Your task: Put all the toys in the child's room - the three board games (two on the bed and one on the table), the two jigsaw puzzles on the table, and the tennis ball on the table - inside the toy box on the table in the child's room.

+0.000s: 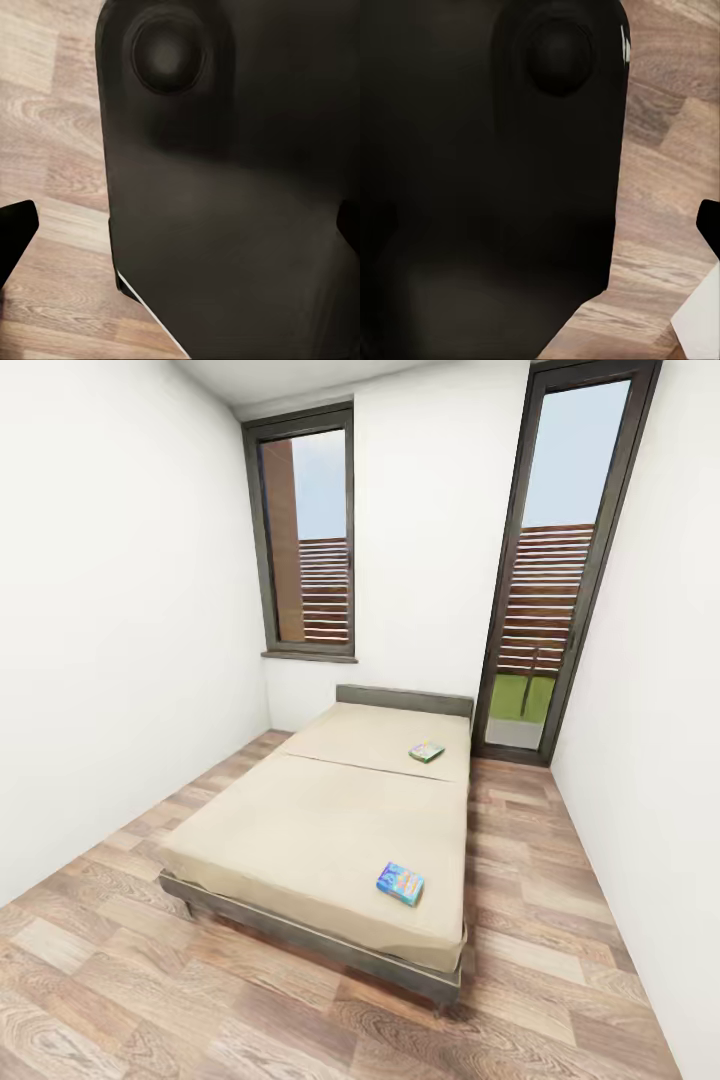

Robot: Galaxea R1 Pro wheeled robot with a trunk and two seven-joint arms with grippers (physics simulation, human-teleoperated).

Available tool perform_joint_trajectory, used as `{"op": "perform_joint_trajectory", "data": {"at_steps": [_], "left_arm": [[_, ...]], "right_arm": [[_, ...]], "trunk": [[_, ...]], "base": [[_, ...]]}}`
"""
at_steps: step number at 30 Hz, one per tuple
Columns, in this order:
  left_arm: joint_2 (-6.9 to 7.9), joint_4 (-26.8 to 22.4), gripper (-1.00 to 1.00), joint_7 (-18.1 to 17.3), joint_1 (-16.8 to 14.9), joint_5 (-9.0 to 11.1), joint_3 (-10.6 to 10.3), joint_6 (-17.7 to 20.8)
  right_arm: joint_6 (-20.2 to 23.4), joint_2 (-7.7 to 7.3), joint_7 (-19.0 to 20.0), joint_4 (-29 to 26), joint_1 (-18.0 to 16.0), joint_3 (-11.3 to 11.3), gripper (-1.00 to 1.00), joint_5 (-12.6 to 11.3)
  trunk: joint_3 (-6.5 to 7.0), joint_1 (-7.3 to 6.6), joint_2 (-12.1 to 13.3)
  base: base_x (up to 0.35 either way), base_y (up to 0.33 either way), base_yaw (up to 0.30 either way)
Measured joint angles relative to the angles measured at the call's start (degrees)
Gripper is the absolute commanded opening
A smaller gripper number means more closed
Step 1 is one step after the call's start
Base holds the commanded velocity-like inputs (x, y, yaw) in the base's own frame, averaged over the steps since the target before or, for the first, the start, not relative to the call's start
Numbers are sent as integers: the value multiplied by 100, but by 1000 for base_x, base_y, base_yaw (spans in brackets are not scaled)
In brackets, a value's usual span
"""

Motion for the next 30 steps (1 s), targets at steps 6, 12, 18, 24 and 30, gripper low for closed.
{"op": "perform_joint_trajectory", "data": {"at_steps": [6,12,18,24,30], "left_arm": [[-8,1,100,-13,-9,-6,17,-15],[-50,-7,100,-13,-9,-6,40,-25],[-45,-8,100,-14,-9,-8,30,-37],[-44,-8,100,-14,-9,-8,43,-36],[-44,-8,100,-13,-9,-8,49,-34]], "right_arm": [[-5,-17,-8,0,-9,-35,100,-38],[-62,110,-8,0,-9,-23,100,-7],[-139,210,-8,-1,-9,-19,100,-7],[-152,217,-8,-1,-9,-22,100,-20],[-154,219,-8,-1,-9,-25,100,-18]], "trunk": [[1,0,1],[1,0,1],[2,0,1],[2,0,1],[2,0,1]], "base": [[0,0,0],[0,0,0],[0,0,0],[0,0,0],[0,0,0]]}}
